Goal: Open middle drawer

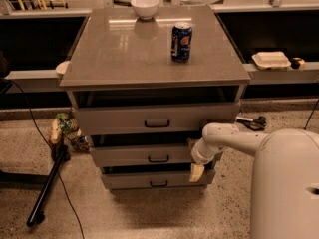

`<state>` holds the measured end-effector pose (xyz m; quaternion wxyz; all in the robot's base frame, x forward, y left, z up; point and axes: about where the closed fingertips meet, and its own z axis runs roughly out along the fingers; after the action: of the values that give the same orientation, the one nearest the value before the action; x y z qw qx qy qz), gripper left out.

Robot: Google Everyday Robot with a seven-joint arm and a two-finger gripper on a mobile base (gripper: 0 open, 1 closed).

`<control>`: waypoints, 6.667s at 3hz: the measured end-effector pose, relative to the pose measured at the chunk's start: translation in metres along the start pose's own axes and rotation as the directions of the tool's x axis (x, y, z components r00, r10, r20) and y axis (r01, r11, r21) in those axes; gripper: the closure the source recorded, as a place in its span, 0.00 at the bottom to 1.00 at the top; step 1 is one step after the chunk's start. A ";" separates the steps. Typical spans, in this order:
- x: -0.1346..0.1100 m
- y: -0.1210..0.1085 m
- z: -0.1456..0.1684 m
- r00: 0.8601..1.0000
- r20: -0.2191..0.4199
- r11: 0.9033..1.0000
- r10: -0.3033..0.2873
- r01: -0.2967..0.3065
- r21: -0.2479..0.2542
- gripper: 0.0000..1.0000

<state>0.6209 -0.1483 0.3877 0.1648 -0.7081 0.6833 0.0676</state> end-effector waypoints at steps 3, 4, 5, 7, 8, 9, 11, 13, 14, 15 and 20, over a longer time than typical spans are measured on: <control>-0.004 -0.002 -0.012 1.000 0.000 1.000 0.000 0.000 0.000 0.85; -0.010 -0.002 -0.020 1.000 0.021 1.000 -0.010 0.010 0.016 1.00; -0.019 0.007 -0.031 0.997 0.071 1.000 -0.015 0.014 0.011 0.82; -0.019 0.007 -0.031 0.997 0.072 1.000 -0.015 0.014 0.010 0.28; -0.019 0.007 -0.031 0.997 0.072 1.000 -0.015 0.014 0.010 0.06; -0.023 0.018 -0.012 0.998 0.061 0.999 -0.029 0.031 -0.038 0.00; -0.037 0.075 0.006 0.997 0.016 0.960 -0.074 0.075 -0.268 0.03; -0.040 0.107 -0.033 0.997 -0.050 0.952 -0.050 0.033 -0.306 0.49; -0.040 0.112 -0.040 0.998 -0.050 0.959 -0.033 0.018 -0.284 0.72; -0.040 0.113 -0.042 0.998 -0.048 0.960 -0.030 0.016 -0.281 1.00; -0.057 0.144 -0.103 0.995 -0.044 0.974 -0.086 0.075 -0.215 0.00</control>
Offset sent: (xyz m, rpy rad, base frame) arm -0.0486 0.0010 0.0354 0.1079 -0.0573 -0.0095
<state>0.4614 -0.1299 0.4823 0.0724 -0.7503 0.6470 0.1148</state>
